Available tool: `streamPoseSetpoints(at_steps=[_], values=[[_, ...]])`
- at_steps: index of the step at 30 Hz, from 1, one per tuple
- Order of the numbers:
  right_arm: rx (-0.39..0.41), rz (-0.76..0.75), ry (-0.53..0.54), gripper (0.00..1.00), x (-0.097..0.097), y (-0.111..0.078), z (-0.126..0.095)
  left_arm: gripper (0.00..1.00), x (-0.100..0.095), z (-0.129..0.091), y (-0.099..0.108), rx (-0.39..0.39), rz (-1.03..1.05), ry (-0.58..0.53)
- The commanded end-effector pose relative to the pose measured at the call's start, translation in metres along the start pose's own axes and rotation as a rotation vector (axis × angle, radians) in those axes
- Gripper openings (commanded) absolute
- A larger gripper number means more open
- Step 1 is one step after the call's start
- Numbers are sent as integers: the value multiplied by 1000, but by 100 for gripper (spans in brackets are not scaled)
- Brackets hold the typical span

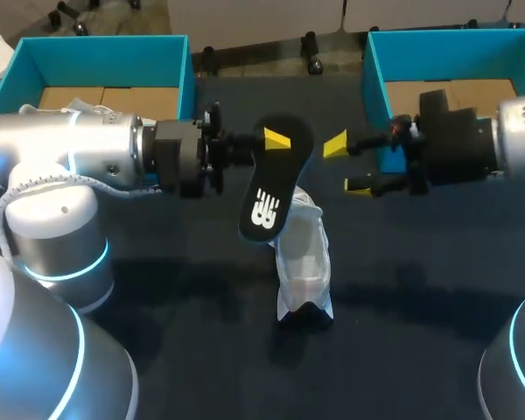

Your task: Take the shoe out of the shoebox, open the shoe tongue, remove and reinsert the insole, then place the shoe into the shoebox

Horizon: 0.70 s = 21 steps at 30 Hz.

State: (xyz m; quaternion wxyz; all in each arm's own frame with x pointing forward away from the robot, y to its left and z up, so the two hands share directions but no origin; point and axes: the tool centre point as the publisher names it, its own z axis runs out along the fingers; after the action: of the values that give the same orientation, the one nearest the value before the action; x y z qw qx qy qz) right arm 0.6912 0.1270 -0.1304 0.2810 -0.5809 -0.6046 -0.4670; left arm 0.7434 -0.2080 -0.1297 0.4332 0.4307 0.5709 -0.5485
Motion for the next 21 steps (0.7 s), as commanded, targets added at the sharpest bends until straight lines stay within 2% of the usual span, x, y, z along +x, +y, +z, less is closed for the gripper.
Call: streamPoseSetpoints(at_steps=[1,5,21], values=[[0,-37,-20,100,4,-4,-26,0,3,-4,-6,-3,-6,2],[-56,-32,-47,100,-2,-7,-40,0,5,-4,-8,0,-23,1],[-56,-32,-47,100,-2,-7,-40,0,5,-3,-9,3,-12,9]])
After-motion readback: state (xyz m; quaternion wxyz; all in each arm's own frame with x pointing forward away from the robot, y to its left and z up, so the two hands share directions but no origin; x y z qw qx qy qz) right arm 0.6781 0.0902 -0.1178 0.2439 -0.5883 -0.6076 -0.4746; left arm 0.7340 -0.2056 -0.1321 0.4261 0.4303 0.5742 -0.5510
